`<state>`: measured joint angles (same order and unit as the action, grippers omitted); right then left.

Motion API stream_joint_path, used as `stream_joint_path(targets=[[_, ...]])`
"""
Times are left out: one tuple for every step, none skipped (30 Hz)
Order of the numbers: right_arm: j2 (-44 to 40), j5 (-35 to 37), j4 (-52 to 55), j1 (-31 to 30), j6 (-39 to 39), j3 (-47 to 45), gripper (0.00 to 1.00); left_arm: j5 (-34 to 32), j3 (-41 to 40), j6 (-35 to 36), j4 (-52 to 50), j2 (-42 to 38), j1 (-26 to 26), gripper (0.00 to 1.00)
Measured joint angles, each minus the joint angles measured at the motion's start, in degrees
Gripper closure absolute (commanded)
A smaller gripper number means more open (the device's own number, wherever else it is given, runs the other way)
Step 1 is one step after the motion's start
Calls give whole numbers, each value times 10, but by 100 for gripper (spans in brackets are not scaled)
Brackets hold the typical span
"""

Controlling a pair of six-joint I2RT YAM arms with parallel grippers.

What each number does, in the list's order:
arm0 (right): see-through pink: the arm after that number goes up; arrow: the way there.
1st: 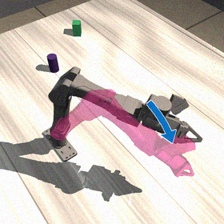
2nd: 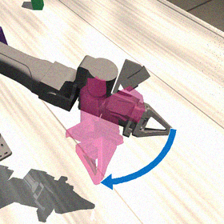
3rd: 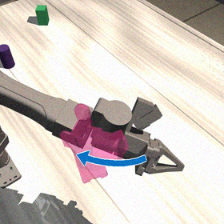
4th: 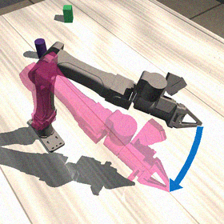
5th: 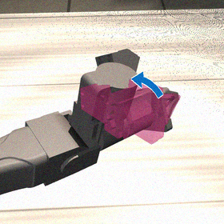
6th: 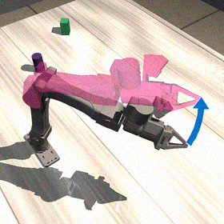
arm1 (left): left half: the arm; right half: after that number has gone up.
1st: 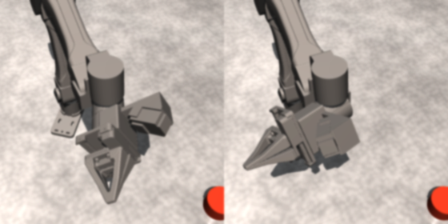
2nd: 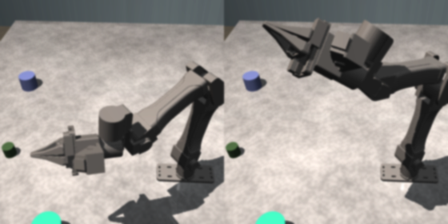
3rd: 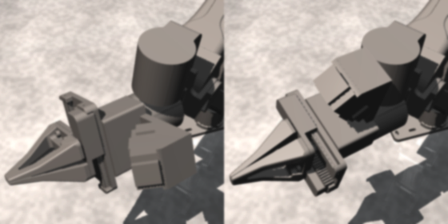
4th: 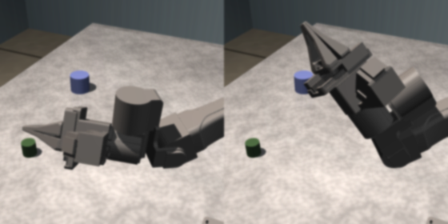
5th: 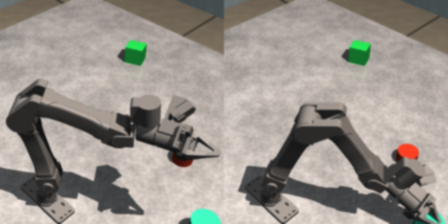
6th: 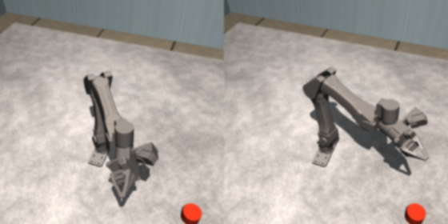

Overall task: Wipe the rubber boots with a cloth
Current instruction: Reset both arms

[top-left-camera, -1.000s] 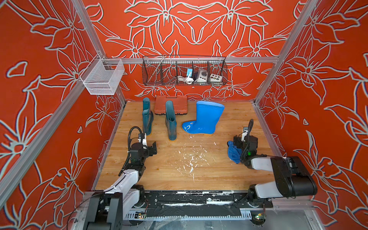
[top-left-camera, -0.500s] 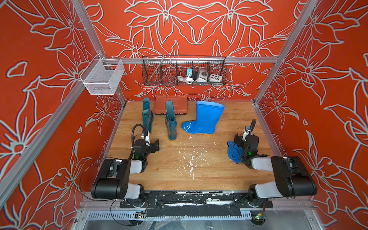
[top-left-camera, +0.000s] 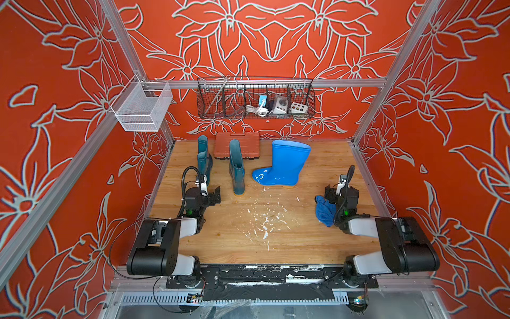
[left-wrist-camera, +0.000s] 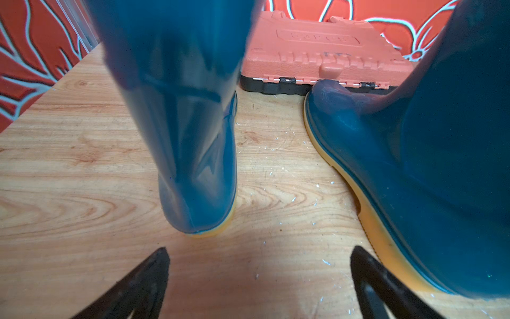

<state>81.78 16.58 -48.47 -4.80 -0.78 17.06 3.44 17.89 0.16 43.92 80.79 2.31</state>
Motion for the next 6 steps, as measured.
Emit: stream_joint_path(targets=[[0, 0, 0, 0, 0, 0, 2, 0, 0, 0, -2, 0, 0, 1], [0, 0, 0, 0, 0, 0, 2, 0, 0, 0, -4, 0, 0, 1], [0, 0, 0, 0, 0, 0, 2, 0, 0, 0, -6, 0, 0, 1], [0, 0, 0, 0, 0, 0, 2, 0, 0, 0, -8, 0, 0, 1], [0, 0, 0, 0, 0, 0, 2, 0, 0, 0, -10, 0, 0, 1], [0, 0, 0, 0, 0, 0, 2, 0, 0, 0, -10, 0, 0, 1]])
